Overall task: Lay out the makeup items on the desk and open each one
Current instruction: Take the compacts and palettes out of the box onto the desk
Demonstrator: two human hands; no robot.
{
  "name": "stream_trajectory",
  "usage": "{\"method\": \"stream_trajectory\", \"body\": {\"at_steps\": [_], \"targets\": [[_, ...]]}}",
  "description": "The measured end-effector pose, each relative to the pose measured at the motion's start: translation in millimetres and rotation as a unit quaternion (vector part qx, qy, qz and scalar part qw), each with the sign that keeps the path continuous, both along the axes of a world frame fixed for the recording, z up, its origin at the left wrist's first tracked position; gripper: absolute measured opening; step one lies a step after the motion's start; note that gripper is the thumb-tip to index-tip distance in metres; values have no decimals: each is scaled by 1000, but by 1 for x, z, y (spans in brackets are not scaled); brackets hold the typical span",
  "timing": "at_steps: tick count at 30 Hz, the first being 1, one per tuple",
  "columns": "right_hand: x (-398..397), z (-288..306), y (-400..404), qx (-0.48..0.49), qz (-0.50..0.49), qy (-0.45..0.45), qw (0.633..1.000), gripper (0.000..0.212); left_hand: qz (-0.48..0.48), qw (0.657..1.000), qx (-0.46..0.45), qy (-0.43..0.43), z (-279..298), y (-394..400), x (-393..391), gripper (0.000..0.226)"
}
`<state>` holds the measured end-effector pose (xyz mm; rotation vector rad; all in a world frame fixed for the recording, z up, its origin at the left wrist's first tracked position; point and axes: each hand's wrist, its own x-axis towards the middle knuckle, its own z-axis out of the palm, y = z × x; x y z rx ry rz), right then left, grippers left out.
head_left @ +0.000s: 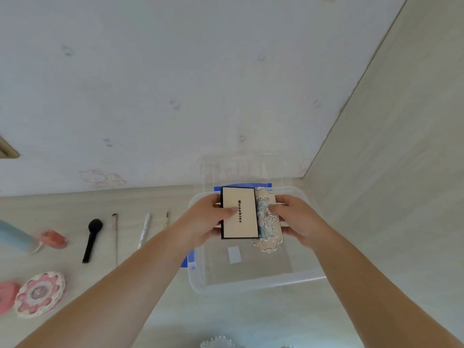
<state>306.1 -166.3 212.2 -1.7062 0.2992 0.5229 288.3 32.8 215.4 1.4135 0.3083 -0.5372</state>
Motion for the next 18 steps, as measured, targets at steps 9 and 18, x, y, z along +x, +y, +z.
{"method": "stream_trajectory", "body": {"at_steps": [9, 18], "targets": [[-22, 49, 84, 86, 48, -52, 994, 21, 121, 985, -118, -39, 26, 103, -40, 22], [-64, 27, 219, 91, 122, -17, 988, 19, 206, 976, -73, -23, 5, 248, -120, 24]]}}
